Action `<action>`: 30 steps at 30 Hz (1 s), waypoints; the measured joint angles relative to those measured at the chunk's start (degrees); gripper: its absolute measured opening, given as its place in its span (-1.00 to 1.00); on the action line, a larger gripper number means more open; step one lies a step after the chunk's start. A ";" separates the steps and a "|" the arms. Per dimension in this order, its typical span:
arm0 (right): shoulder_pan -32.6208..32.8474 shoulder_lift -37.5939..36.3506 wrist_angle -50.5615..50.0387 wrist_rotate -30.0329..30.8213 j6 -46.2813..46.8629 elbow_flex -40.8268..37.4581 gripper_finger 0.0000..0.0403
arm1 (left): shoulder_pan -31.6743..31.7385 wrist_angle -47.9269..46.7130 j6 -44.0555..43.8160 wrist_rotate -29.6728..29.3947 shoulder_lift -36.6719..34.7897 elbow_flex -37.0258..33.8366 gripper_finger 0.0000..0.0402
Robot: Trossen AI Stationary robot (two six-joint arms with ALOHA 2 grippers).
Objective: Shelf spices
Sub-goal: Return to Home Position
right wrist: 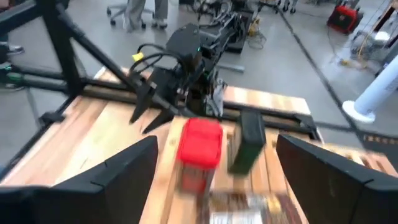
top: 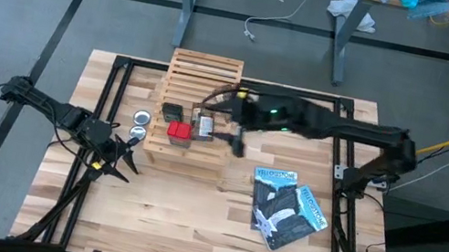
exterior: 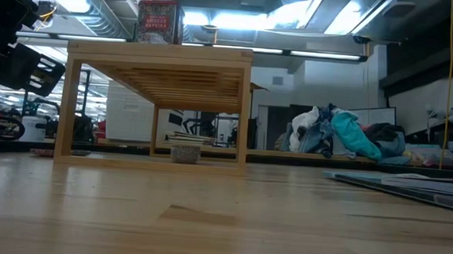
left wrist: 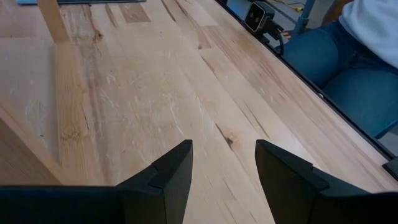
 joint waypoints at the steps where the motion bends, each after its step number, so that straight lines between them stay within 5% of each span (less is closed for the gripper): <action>1: 0.00 -1.82 -2.62 -0.20 0.56 0.00 0.66 | -0.02 0.02 0.02 0.00 0.02 -0.02 -0.16; 8: 0.62 -11.29 -13.48 -9.73 4.86 -0.04 0.66 | 0.00 0.00 0.00 0.00 0.00 0.00 -0.16; 16: 5.30 -15.86 -12.79 -7.24 4.89 -8.07 0.66 | 0.00 0.00 0.01 -0.01 0.01 0.00 -0.16; 22: 7.67 -20.39 -1.04 -6.93 5.20 -23.07 0.66 | -0.01 0.00 0.00 -0.01 0.00 0.00 -0.16; 30: 4.03 -34.98 25.80 -1.74 8.12 -52.27 0.66 | 0.00 0.00 0.00 0.00 0.00 0.00 -0.16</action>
